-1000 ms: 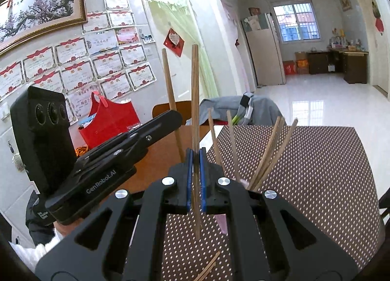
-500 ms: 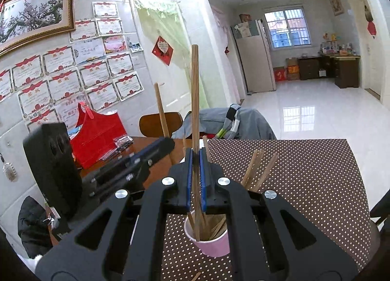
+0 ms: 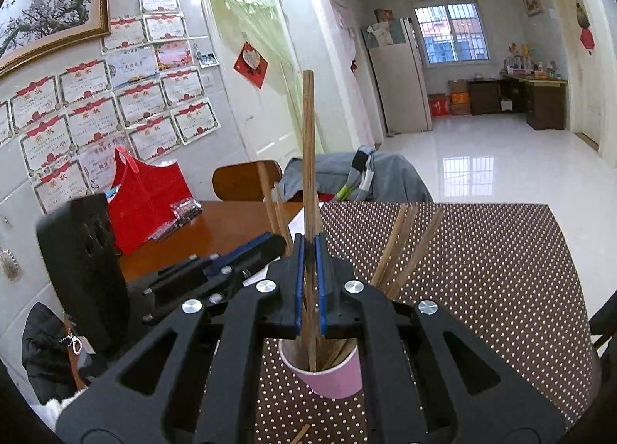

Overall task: Organize utensils
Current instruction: 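Lower the chopsticks into the pink cup and open both tools, then move both tools back over the last two chopsticks on the cloth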

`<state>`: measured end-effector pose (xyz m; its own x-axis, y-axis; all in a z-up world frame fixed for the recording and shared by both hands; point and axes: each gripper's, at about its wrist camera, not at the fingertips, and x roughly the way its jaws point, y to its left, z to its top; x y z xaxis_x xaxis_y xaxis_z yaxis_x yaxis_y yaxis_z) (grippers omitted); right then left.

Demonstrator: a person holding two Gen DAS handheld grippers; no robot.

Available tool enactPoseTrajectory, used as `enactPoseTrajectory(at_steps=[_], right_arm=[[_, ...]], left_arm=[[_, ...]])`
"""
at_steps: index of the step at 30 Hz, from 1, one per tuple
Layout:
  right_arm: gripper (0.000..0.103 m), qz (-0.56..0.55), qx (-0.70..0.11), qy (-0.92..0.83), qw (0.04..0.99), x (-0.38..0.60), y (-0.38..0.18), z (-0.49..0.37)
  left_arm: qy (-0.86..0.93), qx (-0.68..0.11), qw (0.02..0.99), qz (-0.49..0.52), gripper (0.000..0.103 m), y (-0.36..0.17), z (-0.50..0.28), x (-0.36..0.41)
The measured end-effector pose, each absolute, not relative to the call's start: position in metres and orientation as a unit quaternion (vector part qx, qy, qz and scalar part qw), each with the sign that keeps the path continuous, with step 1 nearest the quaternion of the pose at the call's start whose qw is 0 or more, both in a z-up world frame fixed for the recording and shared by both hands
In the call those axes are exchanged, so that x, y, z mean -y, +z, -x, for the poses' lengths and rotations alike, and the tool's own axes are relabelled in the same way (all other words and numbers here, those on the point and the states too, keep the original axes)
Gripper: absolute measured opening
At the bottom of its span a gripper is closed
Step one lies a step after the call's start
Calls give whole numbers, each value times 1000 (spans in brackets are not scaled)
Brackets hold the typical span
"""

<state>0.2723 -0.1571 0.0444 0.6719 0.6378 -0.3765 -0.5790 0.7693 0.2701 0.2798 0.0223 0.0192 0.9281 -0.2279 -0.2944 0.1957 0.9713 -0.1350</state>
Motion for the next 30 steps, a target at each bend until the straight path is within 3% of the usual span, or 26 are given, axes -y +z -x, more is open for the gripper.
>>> enactPoseTrajectory(at_steps=[1, 23, 30], right_arm=[[6, -64, -233, 334, 911, 157, 42, -272], [6, -67, -293, 316, 900, 145, -5, -269], [7, -75, -298, 307, 901, 142, -13, -265]], left_arm=[[-107, -156, 981, 51, 23, 19, -279, -22], [-61, -206, 976, 31, 26, -2, -255, -34], [-51, -226, 973, 21, 33, -9, -248, -35]])
